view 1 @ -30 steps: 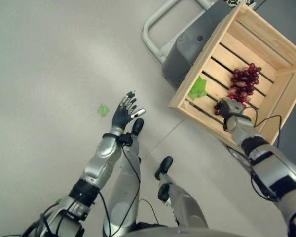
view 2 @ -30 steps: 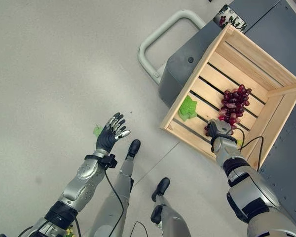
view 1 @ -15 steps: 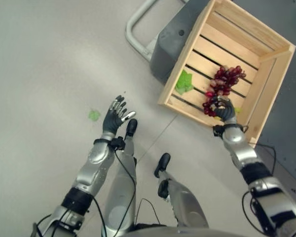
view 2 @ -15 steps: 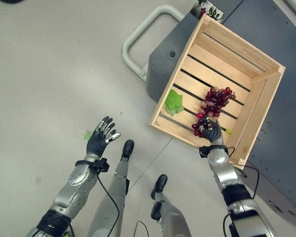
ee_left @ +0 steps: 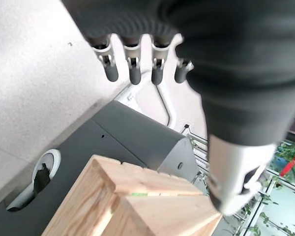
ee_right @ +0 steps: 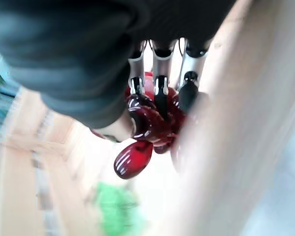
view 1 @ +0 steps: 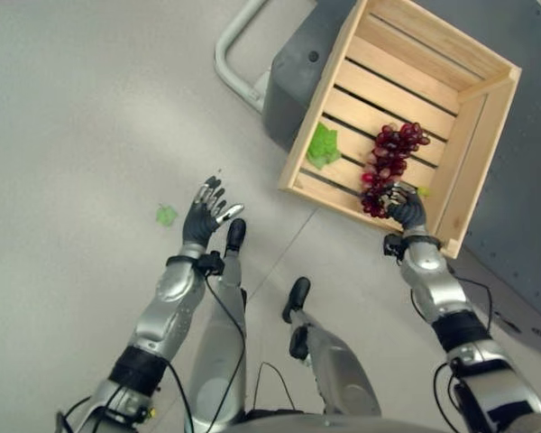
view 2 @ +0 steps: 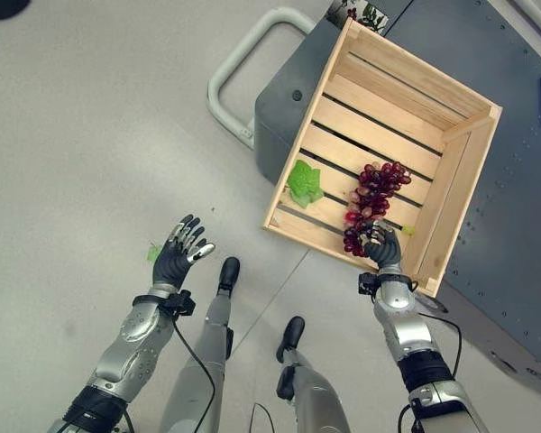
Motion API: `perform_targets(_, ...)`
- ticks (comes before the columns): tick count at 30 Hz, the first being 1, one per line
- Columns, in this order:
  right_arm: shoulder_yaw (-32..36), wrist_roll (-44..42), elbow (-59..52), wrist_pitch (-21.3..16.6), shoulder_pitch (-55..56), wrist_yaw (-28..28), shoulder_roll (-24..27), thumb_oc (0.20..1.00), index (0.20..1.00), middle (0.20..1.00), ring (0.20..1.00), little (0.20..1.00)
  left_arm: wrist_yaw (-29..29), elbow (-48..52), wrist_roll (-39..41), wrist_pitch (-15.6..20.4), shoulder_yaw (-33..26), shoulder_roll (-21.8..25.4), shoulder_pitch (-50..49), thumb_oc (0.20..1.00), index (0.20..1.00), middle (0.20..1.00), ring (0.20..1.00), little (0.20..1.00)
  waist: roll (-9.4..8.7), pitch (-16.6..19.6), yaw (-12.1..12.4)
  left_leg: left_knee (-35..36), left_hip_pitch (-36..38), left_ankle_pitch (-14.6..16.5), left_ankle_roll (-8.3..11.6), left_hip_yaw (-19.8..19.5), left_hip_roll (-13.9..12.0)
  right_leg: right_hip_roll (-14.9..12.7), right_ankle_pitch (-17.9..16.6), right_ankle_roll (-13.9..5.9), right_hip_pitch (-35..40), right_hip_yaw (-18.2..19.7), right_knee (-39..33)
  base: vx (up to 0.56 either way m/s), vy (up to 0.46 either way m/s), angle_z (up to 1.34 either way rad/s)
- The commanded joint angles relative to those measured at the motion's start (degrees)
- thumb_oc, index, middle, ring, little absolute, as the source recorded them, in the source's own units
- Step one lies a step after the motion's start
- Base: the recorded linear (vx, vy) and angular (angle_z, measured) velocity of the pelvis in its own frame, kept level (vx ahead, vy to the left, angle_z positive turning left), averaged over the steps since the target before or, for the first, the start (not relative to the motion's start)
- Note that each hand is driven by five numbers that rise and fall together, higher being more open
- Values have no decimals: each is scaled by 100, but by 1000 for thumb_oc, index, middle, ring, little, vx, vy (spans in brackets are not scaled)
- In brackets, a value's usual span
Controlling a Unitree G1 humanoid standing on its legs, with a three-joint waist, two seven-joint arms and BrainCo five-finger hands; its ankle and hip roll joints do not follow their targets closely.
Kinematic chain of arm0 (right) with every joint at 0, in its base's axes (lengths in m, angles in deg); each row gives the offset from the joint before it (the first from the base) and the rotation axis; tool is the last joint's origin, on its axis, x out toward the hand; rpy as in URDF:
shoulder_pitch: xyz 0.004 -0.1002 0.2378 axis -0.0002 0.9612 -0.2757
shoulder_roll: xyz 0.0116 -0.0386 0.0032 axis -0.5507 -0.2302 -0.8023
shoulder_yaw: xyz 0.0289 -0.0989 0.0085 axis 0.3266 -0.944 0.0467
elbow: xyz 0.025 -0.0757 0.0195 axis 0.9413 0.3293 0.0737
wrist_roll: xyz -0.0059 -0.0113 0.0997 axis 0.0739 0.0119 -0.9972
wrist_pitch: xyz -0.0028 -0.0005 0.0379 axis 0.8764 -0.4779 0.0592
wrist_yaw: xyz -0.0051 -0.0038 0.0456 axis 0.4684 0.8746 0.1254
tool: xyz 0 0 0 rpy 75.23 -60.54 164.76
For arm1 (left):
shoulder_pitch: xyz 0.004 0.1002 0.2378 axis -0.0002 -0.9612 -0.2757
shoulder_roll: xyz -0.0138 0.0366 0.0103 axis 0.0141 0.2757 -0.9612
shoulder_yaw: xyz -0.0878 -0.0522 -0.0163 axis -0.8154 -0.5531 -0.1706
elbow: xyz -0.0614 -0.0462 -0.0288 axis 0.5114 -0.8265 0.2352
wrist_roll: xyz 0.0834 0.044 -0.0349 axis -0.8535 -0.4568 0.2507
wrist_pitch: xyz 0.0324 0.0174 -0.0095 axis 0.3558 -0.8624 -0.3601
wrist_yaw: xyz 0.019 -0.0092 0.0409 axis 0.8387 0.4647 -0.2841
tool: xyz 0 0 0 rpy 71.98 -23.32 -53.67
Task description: Pick up the fruits from the basket on one side to the basket on the other side
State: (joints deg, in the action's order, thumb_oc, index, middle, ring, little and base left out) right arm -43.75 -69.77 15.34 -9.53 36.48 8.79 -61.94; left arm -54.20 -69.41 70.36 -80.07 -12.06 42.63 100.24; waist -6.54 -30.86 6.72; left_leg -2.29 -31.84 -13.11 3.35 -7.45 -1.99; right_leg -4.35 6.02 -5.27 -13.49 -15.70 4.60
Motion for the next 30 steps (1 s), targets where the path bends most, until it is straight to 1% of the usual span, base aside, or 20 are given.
perform_targets(1,329,-398,-682,-554,60,13,365,200,200,200,200,200,147,428,-351,84,-213,-211,-222,1000,1000,1000,1000,1000,200,106,-219,-644,134,955,371,183,-199,-463,377,-175,-259,204,413,0,2,-8)
perform_targets(4,627,-511,-1054,-749,-161,-144,548,200,200,200,200,200,149,414,-377,100,-232,-229,-208,1000,1000,1000,1000,1000,207,106,-244,-638,194,938,365,207,-208,-468,343,-187,-234,235,414,2,0,-8)
perform_targets(5,630,-512,-1055,-747,-165,-147,553,200,200,200,200,200,149,411,-376,102,-230,-232,-200,1000,1000,1000,1000,1000,213,106,-242,-634,189,932,364,206,-209,-467,337,-187,-240,234,410,-9,8,-8)
perform_targets(6,749,-581,-1143,-816,-317,-190,705,200,200,200,200,200,151,366,-423,95,-219,-229,-195,1000,1000,1000,1000,1000,205,106,-247,-646,251,957,359,215,-209,-476,347,-189,-188,250,424,5,3,-5)
perform_targets(8,750,-585,-1137,-818,-325,-189,713,200,200,200,200,200,151,362,-424,96,-217,-234,-187,1000,1000,1000,1000,1000,210,106,-246,-642,246,951,358,216,-210,-475,341,-190,-194,252,420,0,0,0)
perform_targets(9,814,-678,-1141,-862,-498,-217,885,200,200,200,200,200,156,281,-455,96,-193,-237,-161,1000,1000,1000,1000,1000,206,106,-252,-636,303,963,359,225,-217,-479,339,-195,-146,267,415,0,0,0)
perform_targets(12,849,-666,-1143,-847,-700,-213,1156,200,200,200,200,200,169,200,-557,81,-162,-196,-114,1000,1000,1000,1000,1000,177,106,-253,-635,394,978,364,237,-224,-476,347,-199,-73,282,410,0,0,0)
perform_targets(13,834,-656,-1139,-827,-844,-233,1325,200,200,200,200,200,182,158,-571,82,-136,-191,-68,1000,1000,1000,1000,1000,161,106,-248,-634,457,990,363,245,-226,-481,353,-205,-11,287,403,0,0,0)
perform_targets(15,823,-658,-1122,-824,-917,-237,1413,200,200,200,200,200,190,144,-576,77,-126,-192,-67,1000,1000,1000,1000,1000,158,106,-251,-629,489,998,362,254,-230,-486,351,-209,15,283,403,0,0,0)
perform_targets(16,780,-663,-1091,-792,-1062,-236,1582,200,200,200,200,200,199,123,-596,67,-99,-174,-50,1000,1000,1000,1000,1000,144,106,-242,-631,543,1004,361,254,-228,-484,356,-209,62,292,407,0,0,0)
perform_targets(17,771,-669,-1078,-795,-1075,-234,1591,200,200,200,200,200,200,121,-596,68,-101,-181,-49,1000,1000,1000,1000,1000,147,106,-244,-627,547,1005,361,256,-229,-484,356,-209,64,294,404,0,0,0)
perform_targets(19,763,-703,-1062,-776,-1217,-221,1729,200,200,200,200,200,211,121,-611,66,-97,-164,-43,1000,1000,1000,1000,1000,135,106,-237,-631,604,1016,361,265,-228,-488,356,-211,107,294,418,0,0,0)
perform_targets(20,697,-820,-1008,-760,-1375,-185,1886,200,200,200,200,200,224,95,-620,57,-76,-142,-24,1000,1000,1000,1000,1000,117,106,-237,-633,669,1026,360,272,-233,-490,363,-215,162,297,430,0,0,0)
perform_targets(22,652,-870,-976,-751,-1448,-158,1964,200,200,200,200,200,228,86,-625,52,-68,-126,-9,1000,1000,1000,1000,1000,110,106,-231,-629,707,1029,360,275,-234,-490,365,-215,197,296,431,0,0,0)
perform_targets(23,556,-996,-903,-713,-1627,-88,2118,200,200,200,200,200,240,85,-654,44,-53,-89,22,1000,1000,1000,1000,1000,98,106,-222,-626,782,1037,362,284,-243,-490,368,-215,256,296,439,0,0,0)
perform_targets(26,458,-1152,-847,-700,-1787,-2,2272,200,200,200,200,200,242,106,-714,40,-57,-49,75,1000,1000,1000,1000,1000,82,106,-218,-613,863,1039,368,289,-251,-491,367,-219,318,308,437,0,0,0)
perform_targets(27,347,-1266,-829,-641,-1945,113,2450,200,200,200,200,200,226,163,-813,46,-69,18,168,1000,1000,1000,1000,1000,59,107,-208,-589,948,1025,381,296,-263,-494,365,-226,396,306,429,-12,-14,-3)
perform_targets(29,287,-1315,-818,-626,-2004,164,2523,200,200,200,200,200,226,187,-882,44,-67,40,218,1000,1000,1000,1000,1000,54,107,-215,-567,997,1019,383,306,-267,-499,364,-225,435,309,422,-4,-7,-2)
perform_targets(30,175,-1350,-811,-563,-2103,277,2686,200,200,200,200,200,232,260,-1044,65,-46,135,359,1000,1000,1000,1000,1000,38,156,-228,-556,1041,1014,388,328,-272,-513,361,-224,463,295,436,0,0,0)
